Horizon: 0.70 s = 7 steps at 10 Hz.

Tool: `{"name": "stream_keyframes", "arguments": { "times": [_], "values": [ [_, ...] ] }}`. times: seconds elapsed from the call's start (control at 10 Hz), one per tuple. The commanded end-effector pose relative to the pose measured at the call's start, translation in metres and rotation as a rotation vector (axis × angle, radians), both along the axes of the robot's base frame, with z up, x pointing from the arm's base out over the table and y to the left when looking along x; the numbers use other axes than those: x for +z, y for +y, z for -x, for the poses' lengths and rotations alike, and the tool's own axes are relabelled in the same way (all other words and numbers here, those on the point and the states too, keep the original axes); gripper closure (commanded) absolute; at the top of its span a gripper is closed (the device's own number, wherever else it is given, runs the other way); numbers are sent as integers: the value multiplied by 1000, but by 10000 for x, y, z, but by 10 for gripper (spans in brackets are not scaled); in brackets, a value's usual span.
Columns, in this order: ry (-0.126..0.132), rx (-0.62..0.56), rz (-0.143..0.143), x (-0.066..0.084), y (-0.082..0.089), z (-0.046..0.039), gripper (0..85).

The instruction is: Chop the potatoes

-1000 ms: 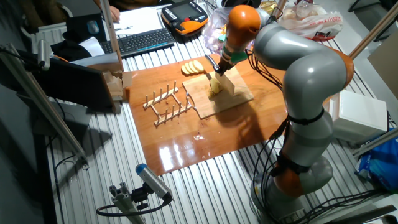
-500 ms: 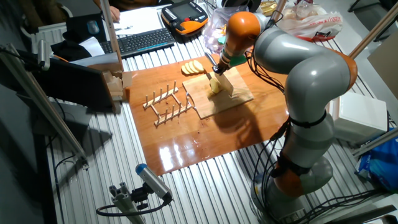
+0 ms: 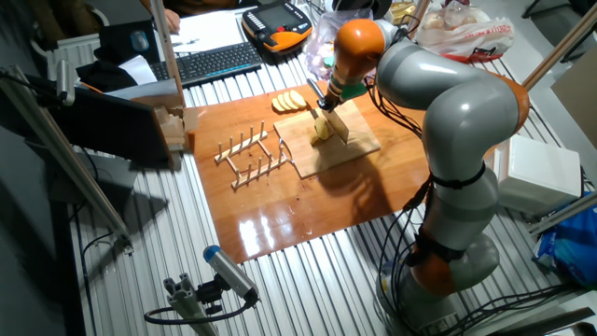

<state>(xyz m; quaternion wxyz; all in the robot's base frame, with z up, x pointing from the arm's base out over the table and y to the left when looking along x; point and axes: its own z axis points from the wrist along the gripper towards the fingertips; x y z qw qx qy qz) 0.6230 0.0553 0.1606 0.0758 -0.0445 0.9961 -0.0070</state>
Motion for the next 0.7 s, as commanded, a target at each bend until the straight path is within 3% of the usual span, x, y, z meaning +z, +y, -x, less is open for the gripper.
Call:
{"name": "stream_keyframes", "arguments": {
  "times": [0.0,0.6],
  "values": [
    [0,2,-3,-20,6,-14,850],
    [-5,10,-11,-32,44,-16,850]
  ]
}}
